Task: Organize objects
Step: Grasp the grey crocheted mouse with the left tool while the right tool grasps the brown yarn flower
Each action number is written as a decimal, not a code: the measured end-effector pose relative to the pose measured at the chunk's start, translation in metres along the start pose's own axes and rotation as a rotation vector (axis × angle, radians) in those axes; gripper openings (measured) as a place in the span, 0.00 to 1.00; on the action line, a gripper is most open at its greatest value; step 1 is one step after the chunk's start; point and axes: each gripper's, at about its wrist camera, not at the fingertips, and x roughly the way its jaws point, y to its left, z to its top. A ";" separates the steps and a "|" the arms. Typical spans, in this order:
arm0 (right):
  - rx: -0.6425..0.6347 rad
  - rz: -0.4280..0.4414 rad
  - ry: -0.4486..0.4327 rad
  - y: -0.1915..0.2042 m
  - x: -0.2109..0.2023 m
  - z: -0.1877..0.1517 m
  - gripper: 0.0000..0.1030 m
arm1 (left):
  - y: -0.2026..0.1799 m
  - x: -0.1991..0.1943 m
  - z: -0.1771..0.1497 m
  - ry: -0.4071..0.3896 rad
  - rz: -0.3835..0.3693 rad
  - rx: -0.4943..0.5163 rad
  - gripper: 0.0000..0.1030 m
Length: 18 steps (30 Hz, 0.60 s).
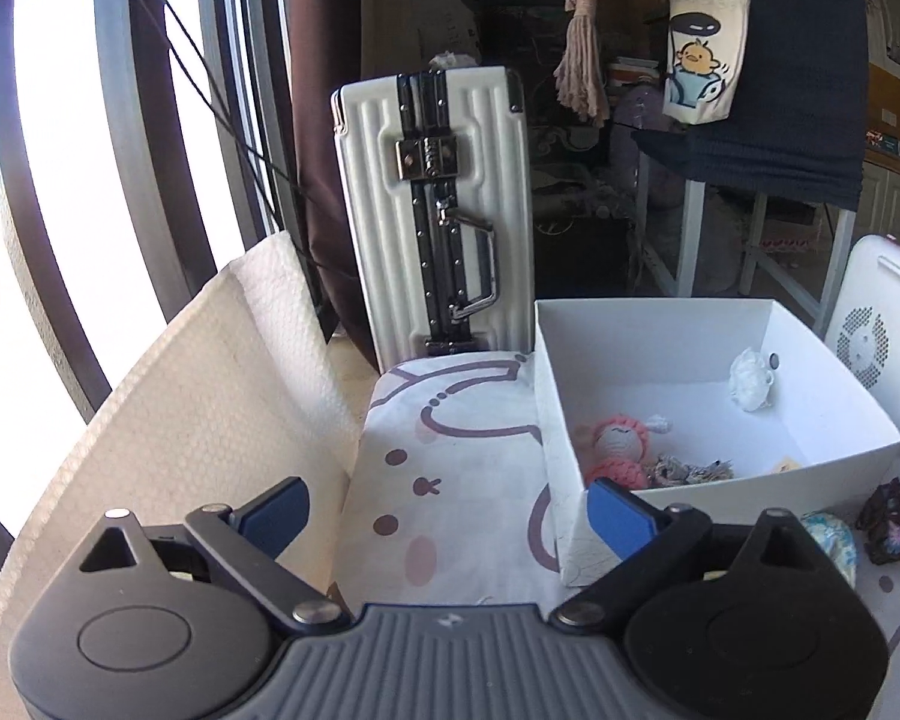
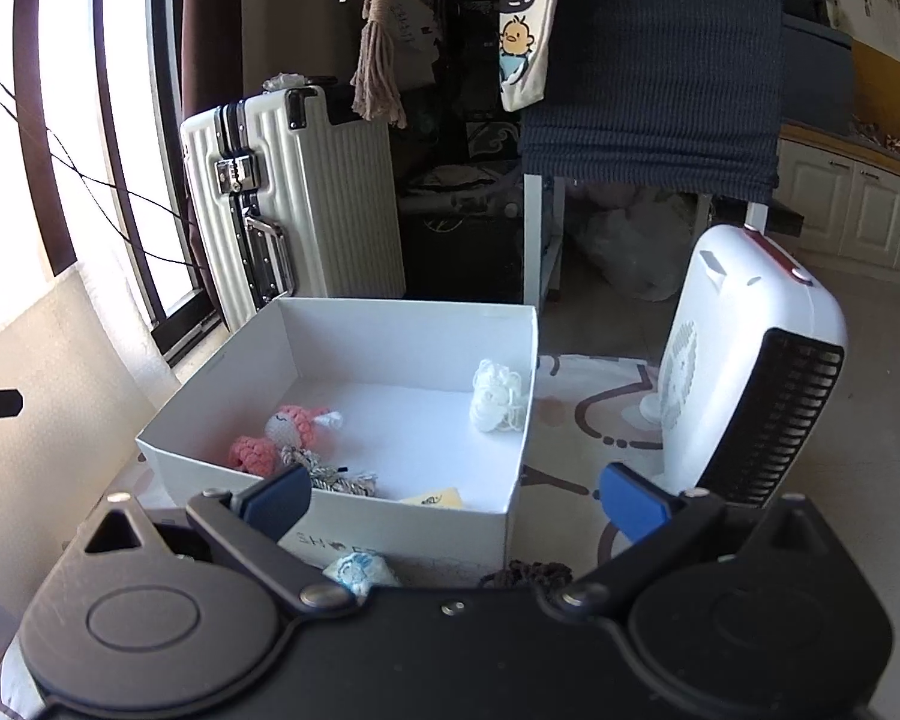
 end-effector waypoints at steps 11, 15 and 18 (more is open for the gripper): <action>0.002 -0.067 0.139 -0.039 0.053 -0.020 1.00 | 0.014 0.059 -0.045 0.183 0.044 0.005 0.88; -0.009 -0.068 0.194 -0.049 0.069 -0.029 1.00 | 0.016 0.070 -0.054 0.240 0.022 0.000 0.85; -0.047 -0.052 0.237 -0.051 0.084 -0.035 1.00 | 0.016 0.077 -0.057 0.265 0.006 -0.005 0.83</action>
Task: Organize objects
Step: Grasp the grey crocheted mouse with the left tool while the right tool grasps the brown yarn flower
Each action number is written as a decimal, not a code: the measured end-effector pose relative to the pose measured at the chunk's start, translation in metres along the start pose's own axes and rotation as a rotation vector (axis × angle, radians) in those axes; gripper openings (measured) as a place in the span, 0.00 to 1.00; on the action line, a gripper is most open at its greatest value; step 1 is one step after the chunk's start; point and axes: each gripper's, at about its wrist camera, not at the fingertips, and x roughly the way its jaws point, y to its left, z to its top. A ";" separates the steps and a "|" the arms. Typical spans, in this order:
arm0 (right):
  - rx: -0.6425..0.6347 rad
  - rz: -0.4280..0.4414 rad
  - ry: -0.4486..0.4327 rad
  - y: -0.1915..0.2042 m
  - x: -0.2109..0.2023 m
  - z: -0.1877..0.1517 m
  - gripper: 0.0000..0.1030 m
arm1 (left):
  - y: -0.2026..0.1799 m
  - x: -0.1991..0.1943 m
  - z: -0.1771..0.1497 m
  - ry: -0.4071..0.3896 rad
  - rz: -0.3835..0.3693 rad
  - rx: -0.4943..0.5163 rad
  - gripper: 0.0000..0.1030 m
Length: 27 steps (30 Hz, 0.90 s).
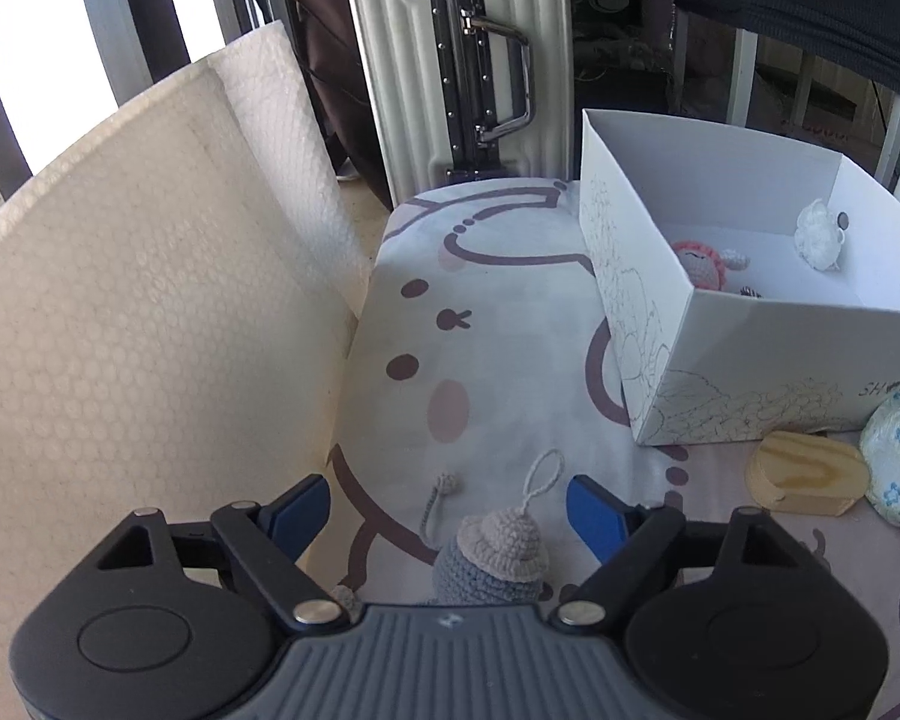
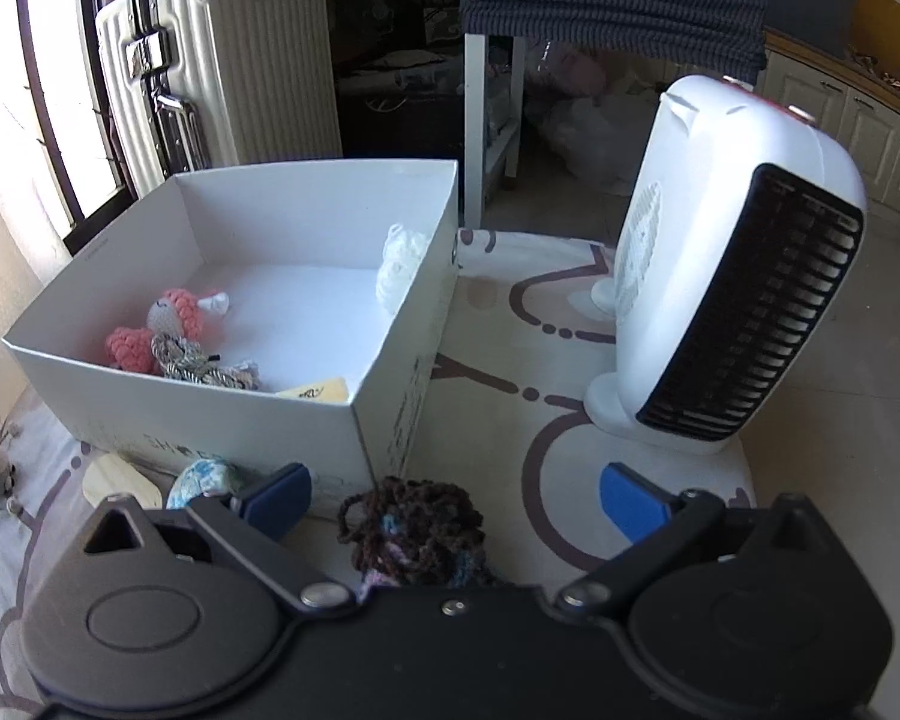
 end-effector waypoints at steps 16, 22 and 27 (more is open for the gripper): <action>0.019 0.089 0.192 -0.005 0.062 -0.008 0.93 | -0.009 0.037 0.008 0.123 -0.055 -0.005 0.70; 0.083 0.120 0.246 -0.015 0.074 -0.008 0.81 | -0.004 0.048 0.002 0.180 -0.081 -0.012 0.65; 0.086 0.148 0.285 -0.010 0.083 -0.009 0.71 | -0.008 0.056 -0.004 0.218 -0.106 0.023 0.63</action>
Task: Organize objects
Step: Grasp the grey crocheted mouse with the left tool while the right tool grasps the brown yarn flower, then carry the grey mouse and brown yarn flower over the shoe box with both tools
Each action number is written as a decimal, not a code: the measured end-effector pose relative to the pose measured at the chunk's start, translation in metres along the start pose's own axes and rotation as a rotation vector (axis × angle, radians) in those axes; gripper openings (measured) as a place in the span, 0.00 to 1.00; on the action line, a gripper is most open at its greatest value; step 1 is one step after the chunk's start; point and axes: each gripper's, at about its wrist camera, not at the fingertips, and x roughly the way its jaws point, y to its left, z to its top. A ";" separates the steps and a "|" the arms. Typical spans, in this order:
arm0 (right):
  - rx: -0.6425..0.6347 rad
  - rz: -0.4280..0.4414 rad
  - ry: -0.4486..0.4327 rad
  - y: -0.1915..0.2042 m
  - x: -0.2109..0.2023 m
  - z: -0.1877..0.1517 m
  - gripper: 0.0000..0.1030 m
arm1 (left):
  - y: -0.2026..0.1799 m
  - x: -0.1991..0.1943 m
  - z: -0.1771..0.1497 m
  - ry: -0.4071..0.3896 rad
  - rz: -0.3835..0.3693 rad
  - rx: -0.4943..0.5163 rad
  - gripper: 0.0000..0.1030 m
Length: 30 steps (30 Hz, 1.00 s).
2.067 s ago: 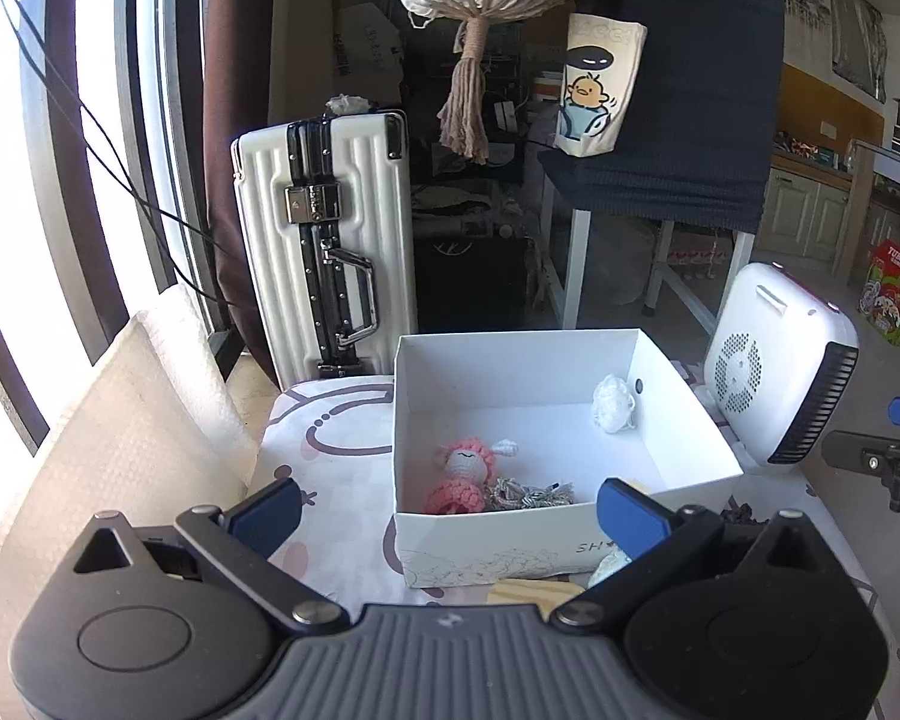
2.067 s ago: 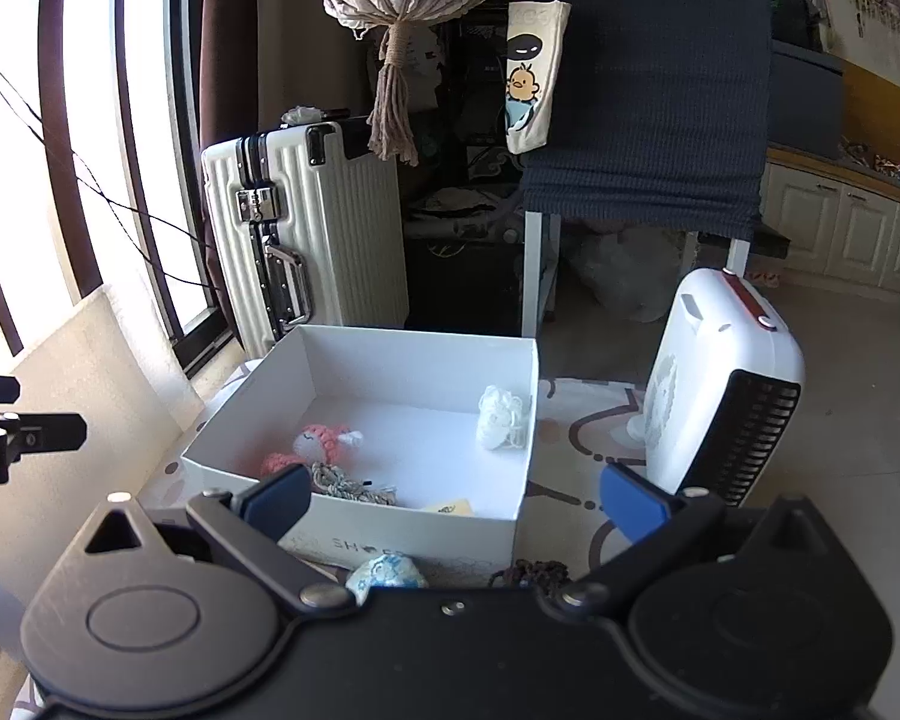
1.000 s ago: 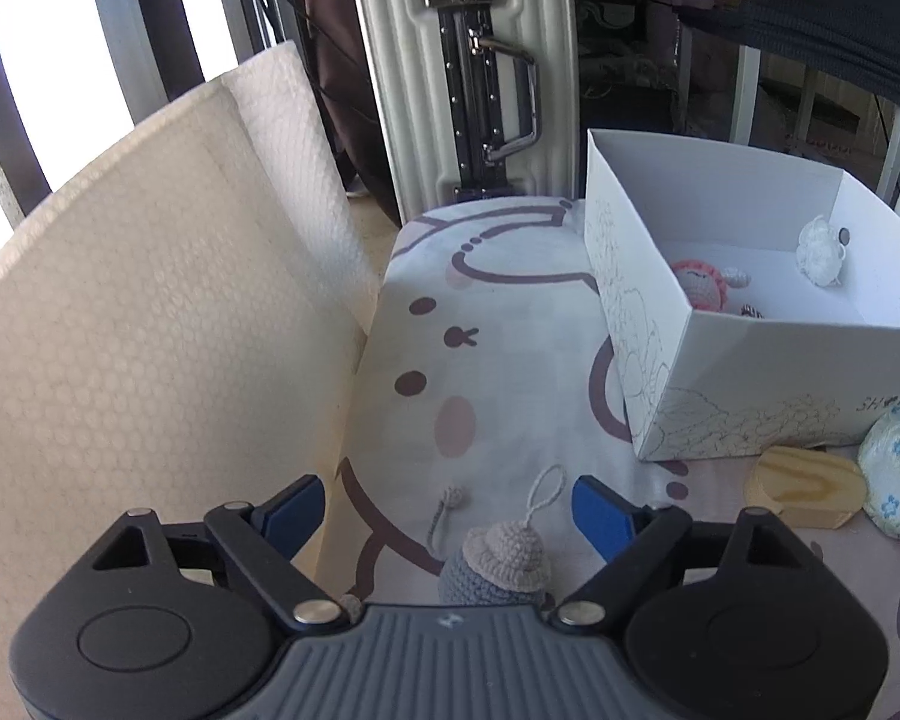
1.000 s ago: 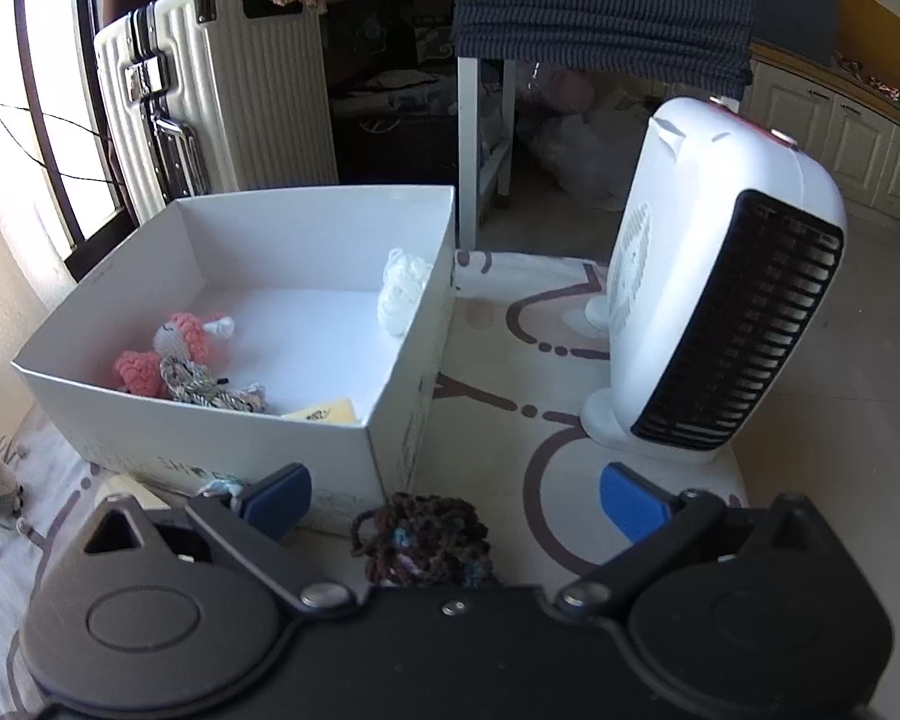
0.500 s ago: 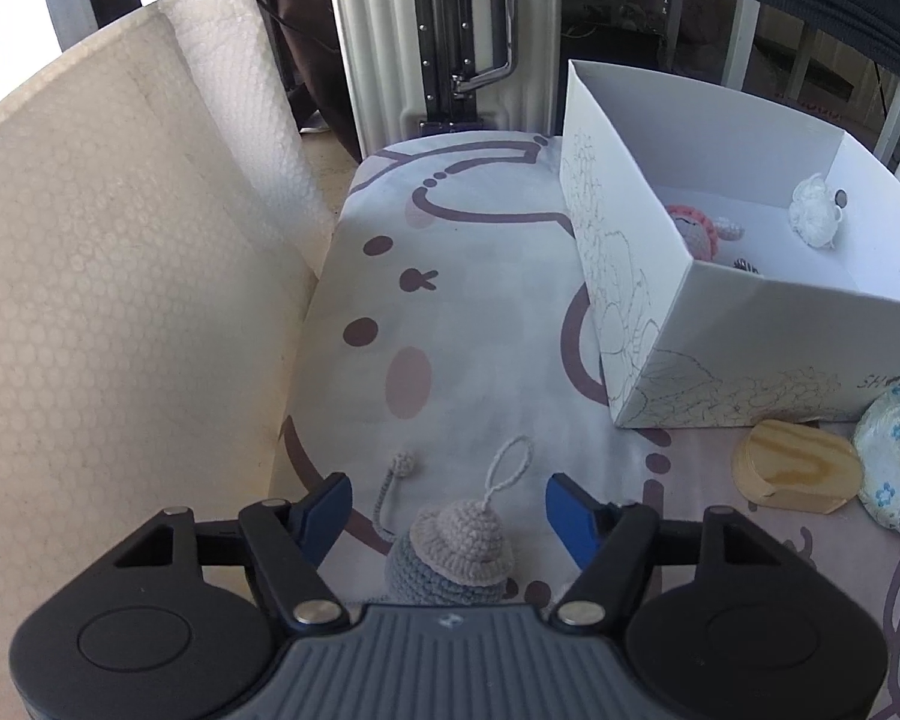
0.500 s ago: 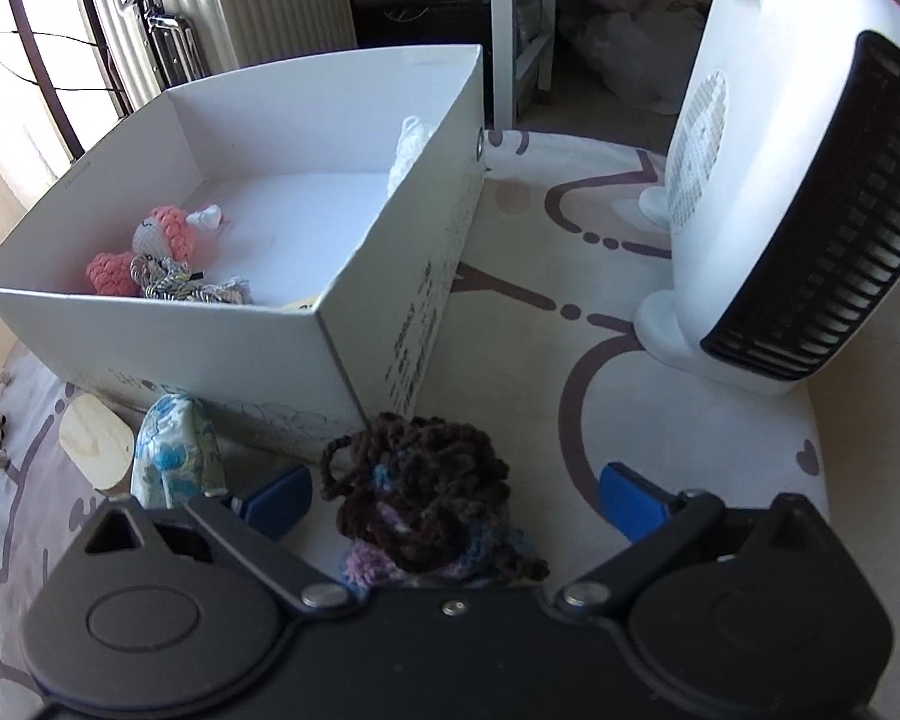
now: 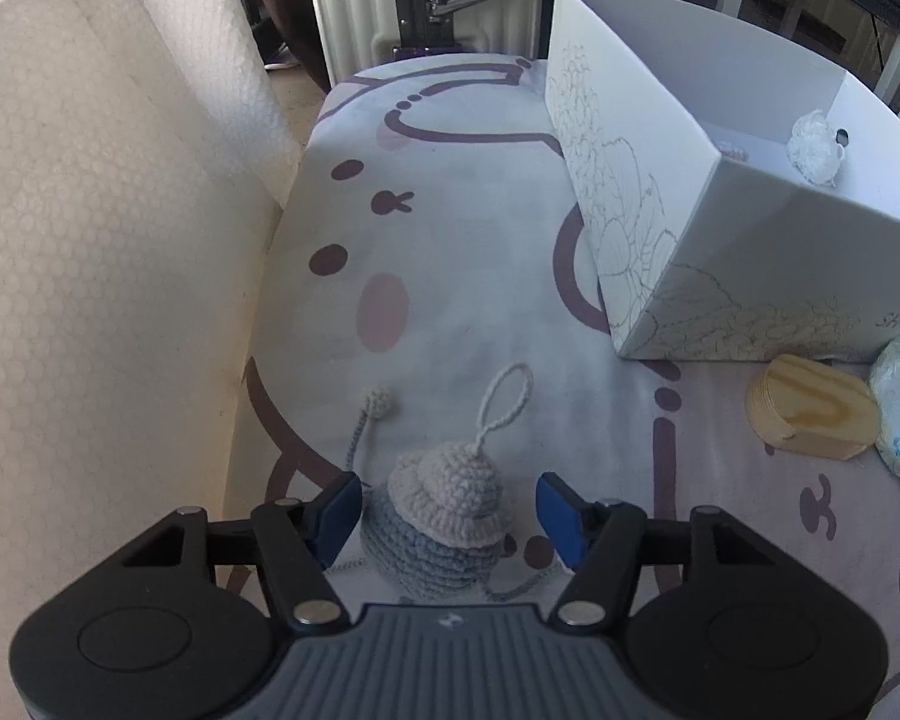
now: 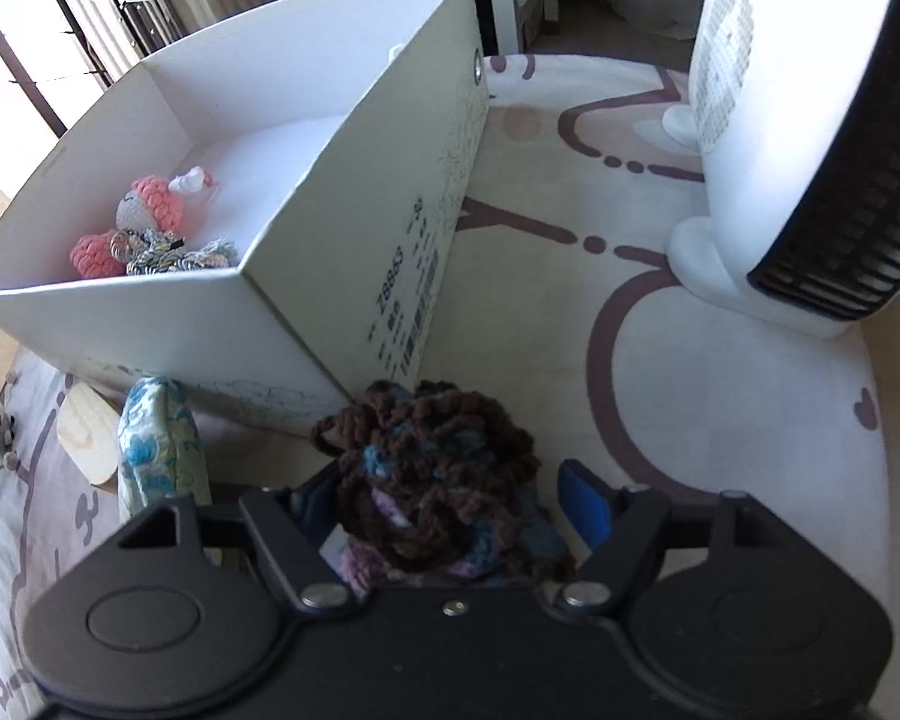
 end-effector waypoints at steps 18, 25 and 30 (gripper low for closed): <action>-0.019 -0.067 0.037 0.000 0.000 0.005 0.51 | -0.001 0.009 0.001 0.060 0.000 0.013 0.51; 0.011 -0.076 0.005 0.002 -0.023 0.009 0.50 | -0.011 -0.022 0.012 -0.008 -0.027 -0.007 0.51; 0.029 -0.084 -0.029 0.013 -0.050 0.014 0.50 | -0.017 -0.055 0.022 -0.070 -0.039 -0.025 0.51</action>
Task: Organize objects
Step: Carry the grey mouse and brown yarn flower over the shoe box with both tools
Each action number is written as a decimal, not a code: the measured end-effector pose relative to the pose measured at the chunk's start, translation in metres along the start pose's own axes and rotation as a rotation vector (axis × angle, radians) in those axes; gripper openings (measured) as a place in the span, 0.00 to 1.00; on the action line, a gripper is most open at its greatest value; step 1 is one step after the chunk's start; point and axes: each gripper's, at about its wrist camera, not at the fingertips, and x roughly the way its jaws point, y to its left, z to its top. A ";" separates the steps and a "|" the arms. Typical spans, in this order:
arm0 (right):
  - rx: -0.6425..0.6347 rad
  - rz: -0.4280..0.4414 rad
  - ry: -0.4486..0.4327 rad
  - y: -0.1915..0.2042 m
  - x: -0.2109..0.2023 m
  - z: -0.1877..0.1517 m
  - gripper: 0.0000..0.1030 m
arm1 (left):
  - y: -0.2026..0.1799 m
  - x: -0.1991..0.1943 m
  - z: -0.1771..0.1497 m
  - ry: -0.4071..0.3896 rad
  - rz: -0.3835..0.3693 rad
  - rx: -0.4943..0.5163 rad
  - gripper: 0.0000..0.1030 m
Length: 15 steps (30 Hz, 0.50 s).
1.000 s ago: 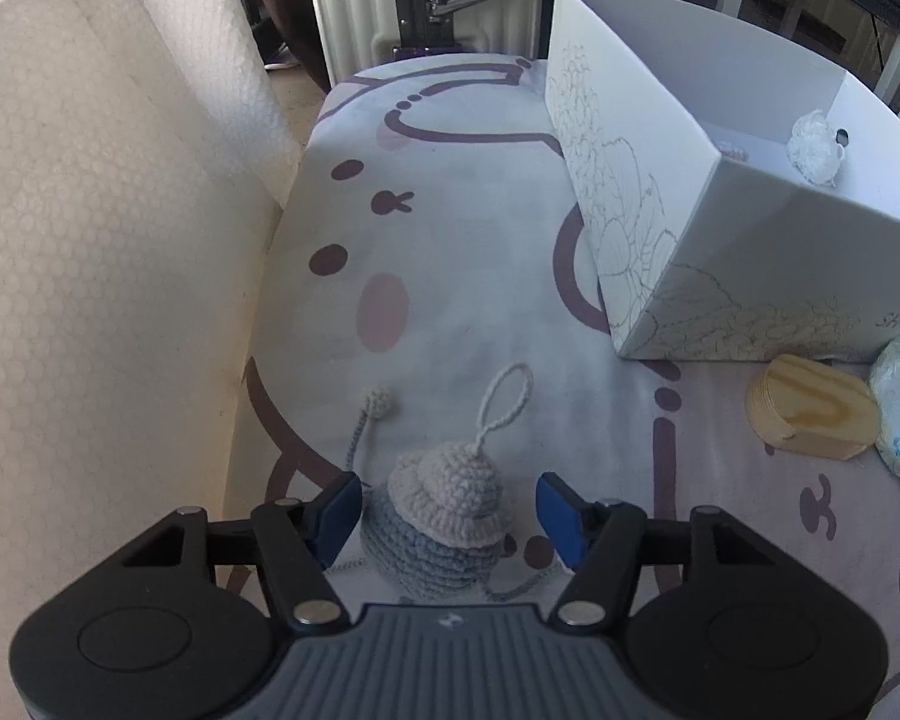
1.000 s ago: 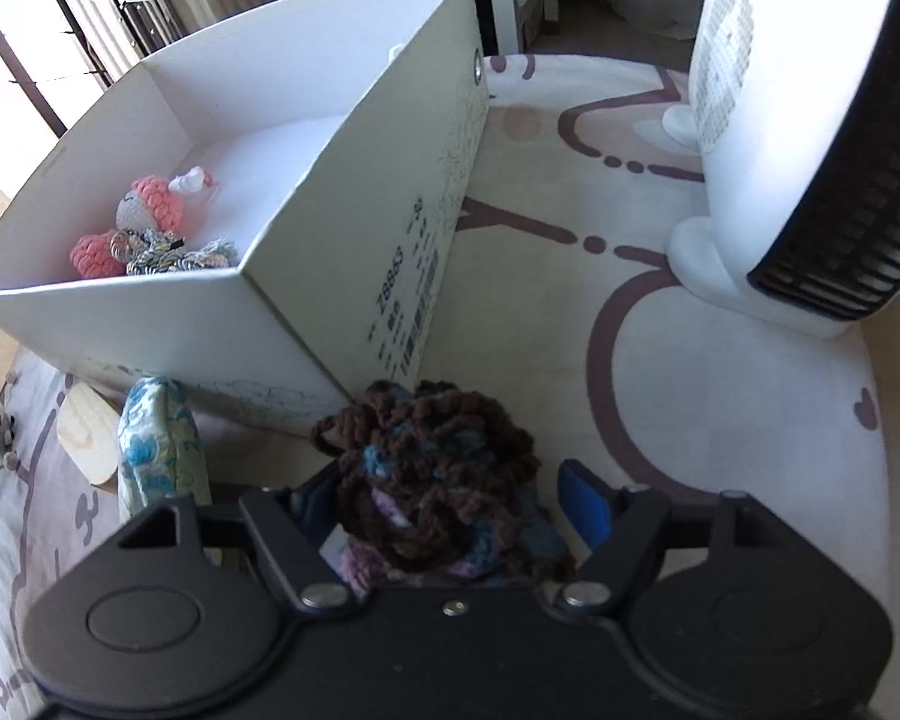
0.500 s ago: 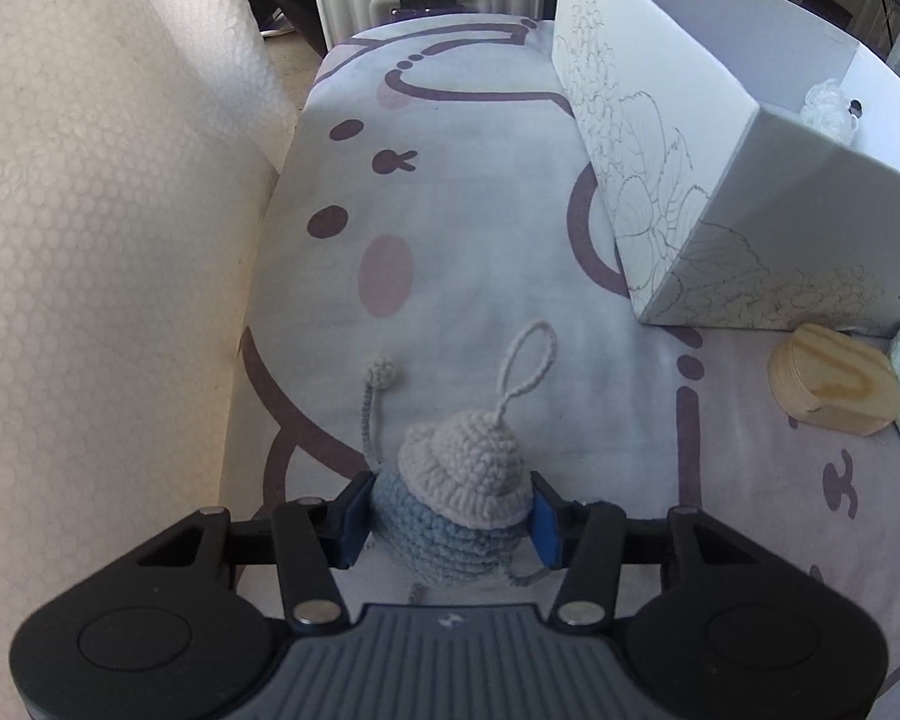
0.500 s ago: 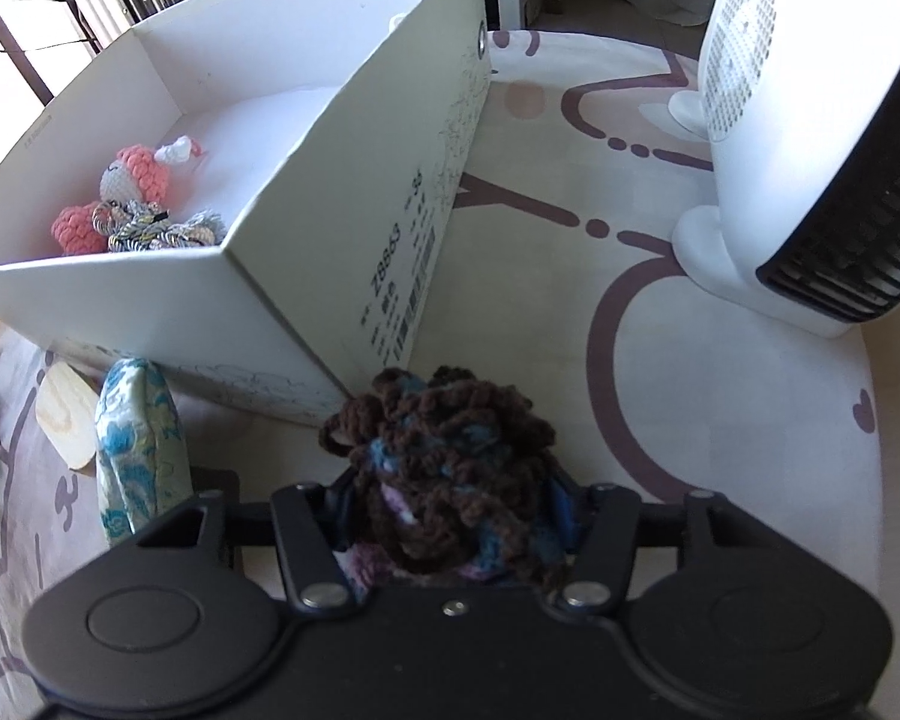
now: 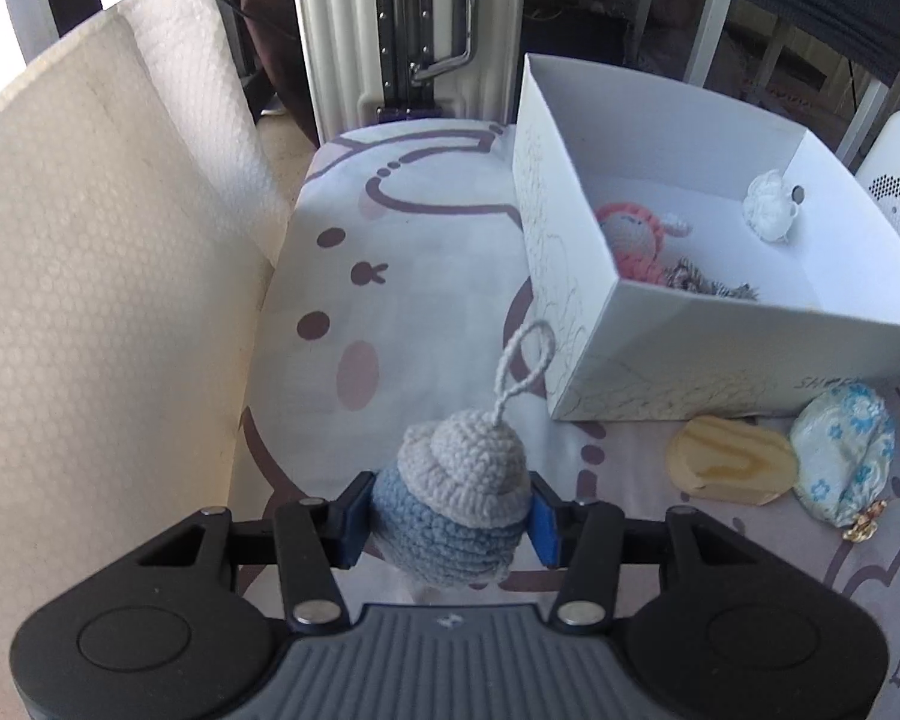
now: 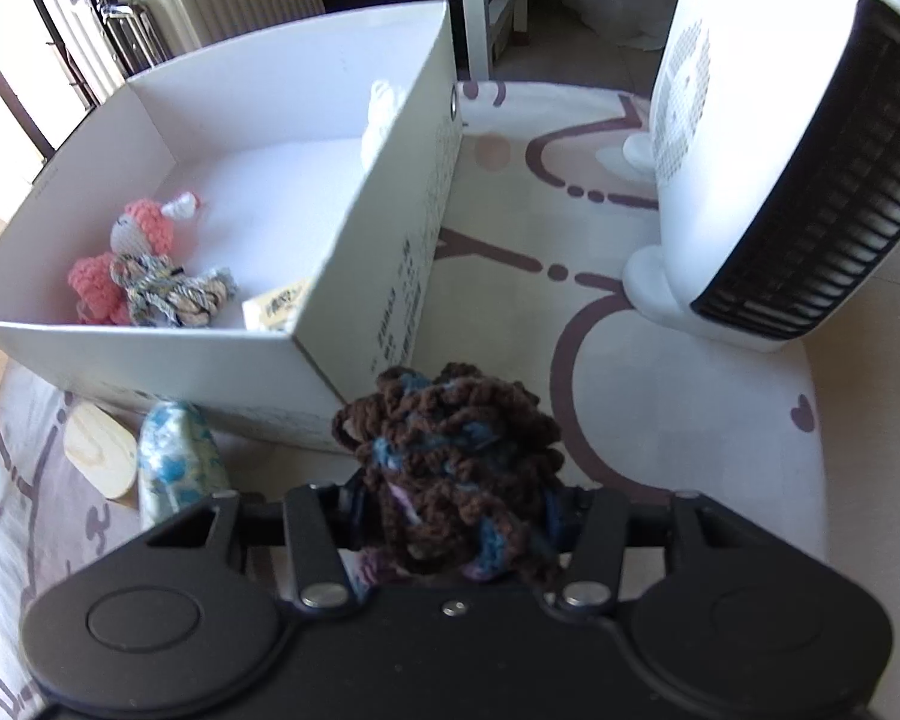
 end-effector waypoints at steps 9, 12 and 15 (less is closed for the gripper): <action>0.024 0.020 -0.080 0.016 -0.052 0.002 0.50 | -0.027 -0.056 0.009 -0.112 -0.065 0.023 0.51; 0.019 0.036 -0.106 0.024 -0.069 0.000 0.50 | -0.036 -0.071 0.011 -0.153 -0.084 0.033 0.51; -0.004 0.050 -0.132 0.036 -0.081 -0.001 0.50 | -0.045 -0.083 0.014 -0.180 -0.089 0.041 0.51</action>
